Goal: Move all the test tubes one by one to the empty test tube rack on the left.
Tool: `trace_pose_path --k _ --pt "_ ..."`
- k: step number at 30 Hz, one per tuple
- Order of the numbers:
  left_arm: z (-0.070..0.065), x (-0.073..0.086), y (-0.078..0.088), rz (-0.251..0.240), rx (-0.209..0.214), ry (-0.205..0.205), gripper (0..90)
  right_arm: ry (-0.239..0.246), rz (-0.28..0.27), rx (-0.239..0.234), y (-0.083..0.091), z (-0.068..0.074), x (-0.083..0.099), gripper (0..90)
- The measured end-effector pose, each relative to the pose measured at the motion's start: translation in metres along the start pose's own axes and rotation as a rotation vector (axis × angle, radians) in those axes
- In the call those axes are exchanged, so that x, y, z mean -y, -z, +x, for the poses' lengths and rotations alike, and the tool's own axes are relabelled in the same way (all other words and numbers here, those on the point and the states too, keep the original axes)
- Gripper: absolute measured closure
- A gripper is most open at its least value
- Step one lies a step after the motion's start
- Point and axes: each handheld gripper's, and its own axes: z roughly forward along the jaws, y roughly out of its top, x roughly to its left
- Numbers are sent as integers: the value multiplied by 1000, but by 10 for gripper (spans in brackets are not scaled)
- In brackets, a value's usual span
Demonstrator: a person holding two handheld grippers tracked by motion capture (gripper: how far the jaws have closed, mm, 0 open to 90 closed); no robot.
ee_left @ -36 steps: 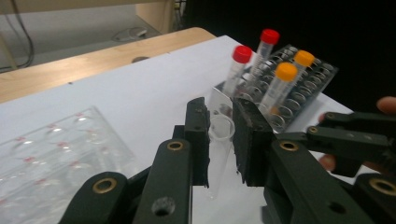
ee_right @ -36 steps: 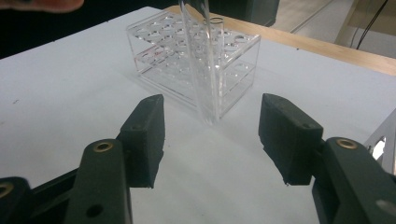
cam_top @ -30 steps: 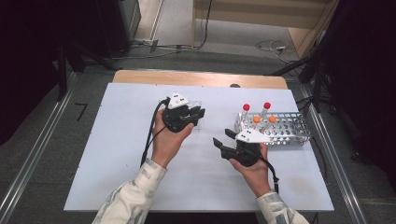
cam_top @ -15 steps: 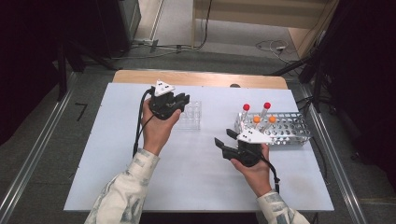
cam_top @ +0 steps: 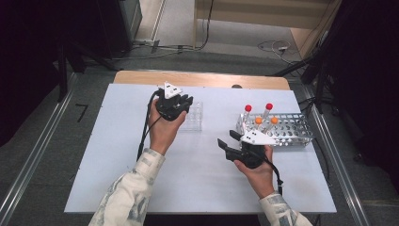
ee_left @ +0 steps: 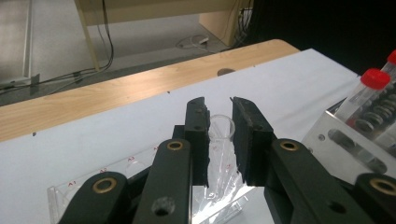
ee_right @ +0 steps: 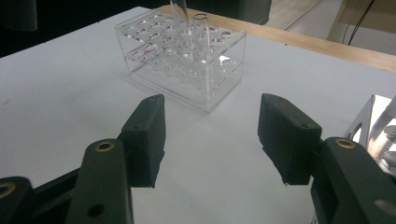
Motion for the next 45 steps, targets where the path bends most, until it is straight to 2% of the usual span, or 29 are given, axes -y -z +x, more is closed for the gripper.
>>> trace_pose_path --k 5,9,13,18,21,27,31,38,45 --pt "-6 9 -11 29 -14 -39 770 4 5 4 -1 0 1 401" --pt "-6 18 -18 46 -17 -27 770 3 4 6 1 0 1 401" --pt "-6 23 -22 66 -19 -33 770 3 6 6 -1 -1 1 400" --pt "-6 29 -26 82 -12 -10 760 3 7 7 0 -2 1 392" --pt "-4 31 -27 86 -10 4 720 3 13 8 0 -3 2 367" --pt "0 29 -19 62 28 61 596 0 10 2 0 -3 3 322" --pt "2 28 -11 48 94 121 482 -13 10 -2 4 -5 3 315" --pt "2 31 5 32 96 124 331 -14 -16 8 18 -10 3 314" --pt "2 34 18 31 112 119 278 -23 -32 44 37 -21 6 322"
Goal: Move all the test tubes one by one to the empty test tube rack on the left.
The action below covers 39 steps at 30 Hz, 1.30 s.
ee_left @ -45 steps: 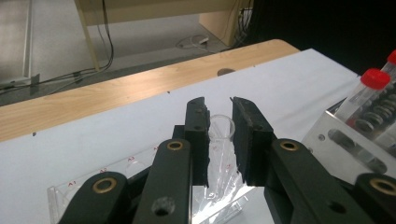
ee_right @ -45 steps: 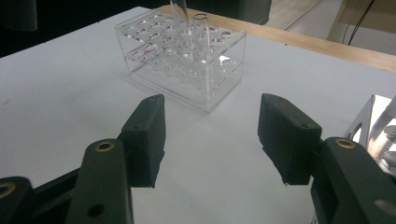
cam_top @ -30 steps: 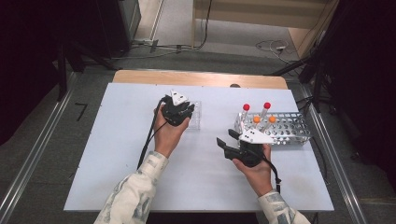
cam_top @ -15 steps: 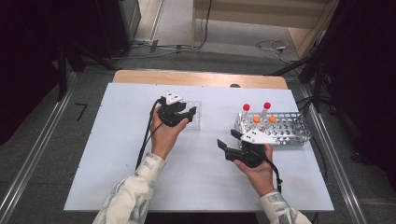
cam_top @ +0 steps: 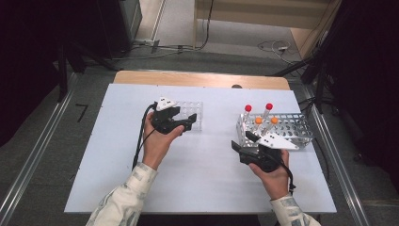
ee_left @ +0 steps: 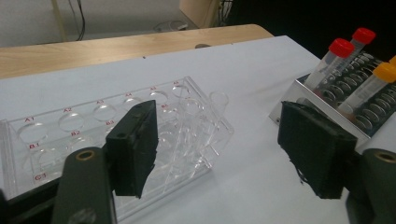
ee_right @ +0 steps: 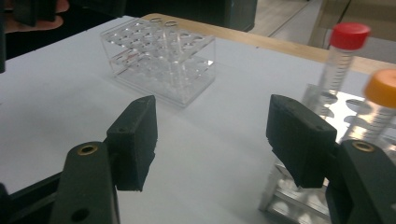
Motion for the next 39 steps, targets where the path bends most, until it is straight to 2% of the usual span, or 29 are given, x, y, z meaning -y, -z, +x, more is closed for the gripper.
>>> trace_pose_path --k 7,15,19,26,32,36,37,39 --pt "2 8 6 -13 -11 11 238 -39 -18 67 23 -27 6 315" --pt "-3 12 5 -5 -9 -1 228 -88 -28 165 34 -56 13 299" --pt "-6 13 5 -3 -5 -4 228 -96 -30 204 32 -65 15 293" --pt "-9 14 4 0 5 0 228 -124 -23 243 21 -78 18 195" --pt "-8 15 3 2 3 0 228 -117 -13 290 14 -85 19 174" --pt "-9 16 3 2 5 3 229 -119 -7 308 11 -89 20 222" --pt "-9 16 3 3 4 6 229 -119 -9 311 11 -89 20 251" --pt "-9 17 3 1 5 9 229 -115 -12 319 10 -89 20 367"
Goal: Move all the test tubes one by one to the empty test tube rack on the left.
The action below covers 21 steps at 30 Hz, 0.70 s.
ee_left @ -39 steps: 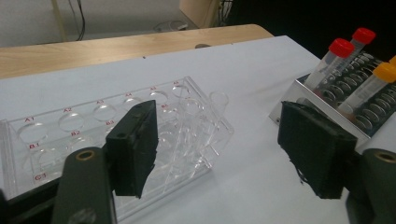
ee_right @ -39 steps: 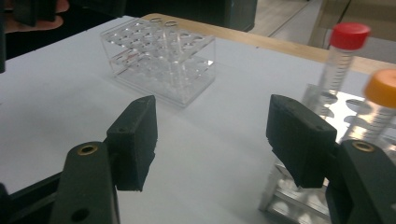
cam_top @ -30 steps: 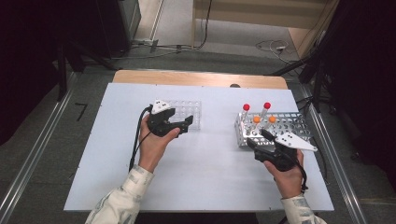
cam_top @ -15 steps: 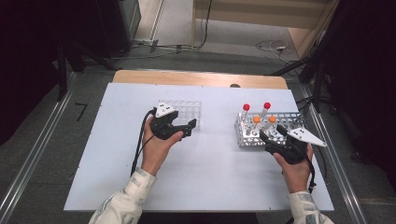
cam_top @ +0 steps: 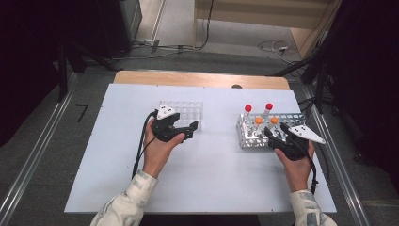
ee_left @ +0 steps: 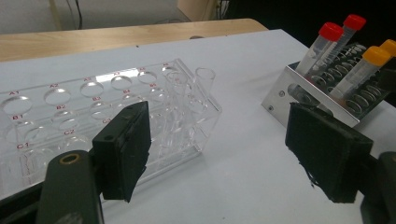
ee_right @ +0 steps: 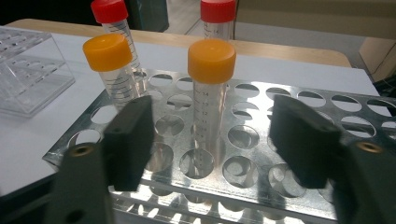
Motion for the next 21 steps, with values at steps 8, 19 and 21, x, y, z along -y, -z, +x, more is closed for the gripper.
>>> trace_pose_path --k 8,19,21 --pt "2 0 0 -3 -4 5 233 17 -10 4 -6 -1 0 581" --pt "1 0 -2 4 -8 4 234 21 0 -1 -15 1 -2 707" --pt "0 0 -2 1 -7 7 234 22 3 -3 -15 1 -3 715"
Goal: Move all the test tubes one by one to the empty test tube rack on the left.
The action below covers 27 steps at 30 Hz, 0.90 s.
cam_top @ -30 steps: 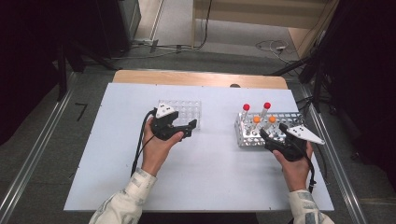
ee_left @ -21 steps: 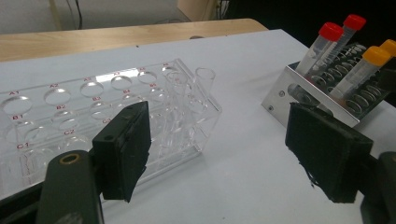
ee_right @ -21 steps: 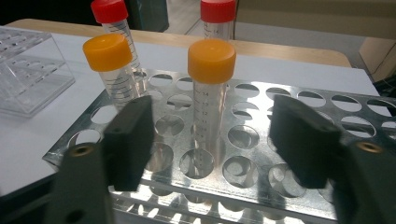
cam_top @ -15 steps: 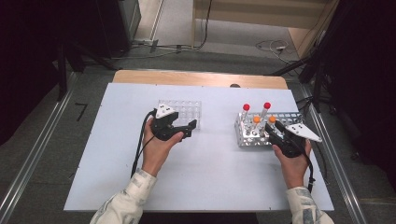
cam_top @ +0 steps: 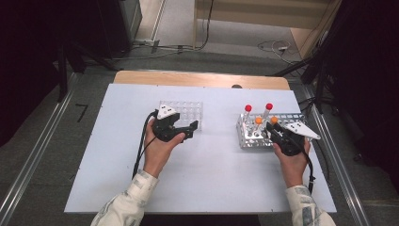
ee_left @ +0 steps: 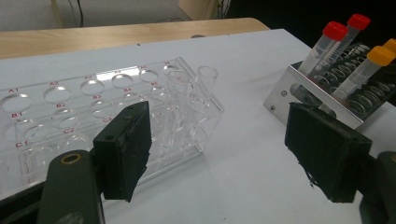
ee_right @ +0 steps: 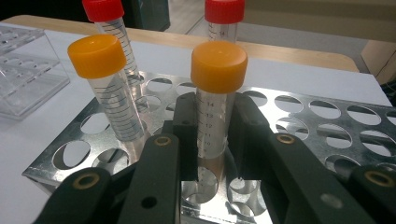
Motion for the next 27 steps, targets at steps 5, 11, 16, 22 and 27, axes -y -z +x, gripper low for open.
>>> trace_pose_path --k 5,11,16,22,27 --pt "-1 -1 1 -2 3 -2 235 0 -33 -4 7 1 -9 715" --pt "-2 -2 2 -3 3 -8 234 -22 -106 -5 26 -2 -27 716" --pt "-2 -3 4 -4 4 -9 234 -12 -141 -31 42 1 -37 716" --pt "-3 -5 8 -14 10 -9 234 7 -130 -54 50 8 -35 716" --pt "-6 -6 8 -15 18 -15 234 6 -118 -94 58 13 -33 716"
